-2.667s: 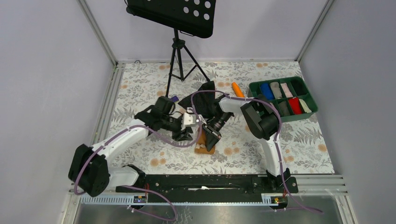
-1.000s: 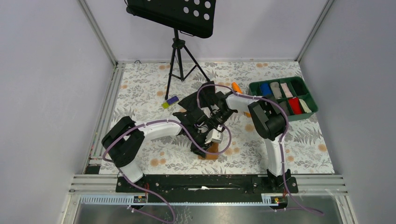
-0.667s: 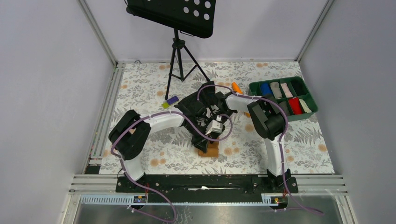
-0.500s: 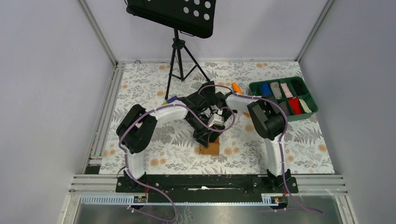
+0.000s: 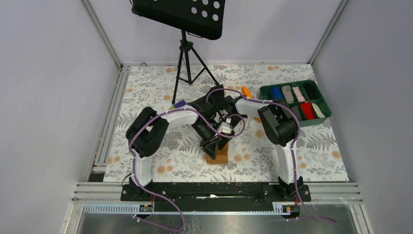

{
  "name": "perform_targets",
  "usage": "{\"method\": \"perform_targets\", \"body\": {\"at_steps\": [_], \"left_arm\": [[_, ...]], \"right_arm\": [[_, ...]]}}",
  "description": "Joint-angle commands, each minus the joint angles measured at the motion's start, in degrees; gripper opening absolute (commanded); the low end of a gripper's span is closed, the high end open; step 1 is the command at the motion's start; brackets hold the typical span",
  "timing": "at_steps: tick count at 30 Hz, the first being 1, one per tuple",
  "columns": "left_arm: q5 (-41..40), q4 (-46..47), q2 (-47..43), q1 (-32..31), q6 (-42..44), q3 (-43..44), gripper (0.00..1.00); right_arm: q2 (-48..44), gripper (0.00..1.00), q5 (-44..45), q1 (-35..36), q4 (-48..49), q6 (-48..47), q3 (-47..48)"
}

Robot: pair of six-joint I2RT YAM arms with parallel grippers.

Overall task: Roll the underwear
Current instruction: Roll the underwear to the center of the board.

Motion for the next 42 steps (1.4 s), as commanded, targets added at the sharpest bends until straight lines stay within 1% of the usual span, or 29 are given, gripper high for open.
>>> {"method": "perform_targets", "body": {"at_steps": [1, 4, 8, 11, 14, 16, 18, 21, 23, 27, 30, 31, 32, 34, 36, 37, 42], "left_arm": [[5.4, -1.8, -5.0, -0.1, -0.9, -1.4, 0.00], [7.2, -4.8, -3.7, -0.1, 0.7, -0.6, 0.00], [7.2, -9.5, 2.1, -0.1, 4.6, 0.6, 0.00], [6.5, -9.4, 4.7, -0.1, 6.1, 0.5, 0.00], [5.6, -7.2, 5.7, -0.1, 4.3, 1.2, 0.00], [4.2, -4.3, 5.5, -0.1, 2.2, 1.4, 0.00], [2.8, -2.3, 5.6, 0.0, 0.2, 1.5, 0.00], [1.8, -1.4, 6.2, 0.1, -0.6, 1.6, 0.00], [1.6, -0.7, 6.0, 0.1, -0.7, 0.9, 0.00], [2.0, 1.3, 5.1, 0.0, -1.5, -0.2, 0.00], [3.0, 1.3, 4.7, 0.0, -0.9, -0.6, 0.00], [3.3, 1.3, 4.3, 0.0, -0.8, -0.8, 0.00], [4.0, 1.1, 4.0, 0.0, -0.2, -1.0, 0.00], [4.7, 0.2, 3.4, 0.0, 0.7, -1.2, 0.00], [5.3, -0.6, 2.7, -0.1, 1.1, -1.1, 0.00], [5.7, -1.3, 2.1, -0.1, 1.4, -1.1, 0.00], [6.2, -1.4, 0.3, -0.1, -0.2, -1.6, 0.00]], "right_arm": [[1.0, 0.20, 6.6, 0.1, 4.8, -1.4, -1.7], [1.8, 0.20, 7.0, 0.1, 5.1, -1.6, -1.9], [2.0, 0.20, 6.6, 0.1, 5.4, -1.2, -1.7], [1.5, 0.20, 6.4, 0.1, 5.4, -1.1, -1.4], [1.0, 0.20, 6.0, 0.1, 5.3, -0.7, -1.2], [0.7, 0.21, 5.7, 0.1, 4.9, -0.5, -0.8], [-0.1, 0.23, 5.9, -0.3, 3.6, -0.4, 0.6], [-2.0, 0.25, 5.4, -1.9, 1.9, 0.0, 3.5], [-3.5, 0.28, 5.7, -3.1, 1.8, 0.8, 5.5], [-4.6, 0.34, 9.5, -4.3, 1.7, 2.1, 9.0], [-3.1, 0.35, 13.4, -4.7, 1.6, 4.1, 10.9], [-4.5, 0.35, 13.9, -4.9, 1.6, 4.5, 10.9], [-2.6, 0.35, 13.9, -5.0, 1.8, 4.4, 10.8], [-2.1, 0.35, 12.8, -5.2, 1.6, 4.2, 10.1], [-1.9, 0.35, 8.1, -5.6, 0.9, 3.7, 9.4], [-1.8, 0.34, 7.1, -5.8, 0.5, 3.7, 9.2], [-3.6, 0.34, 7.0, -6.3, -0.5, 2.1, 9.6]]}}
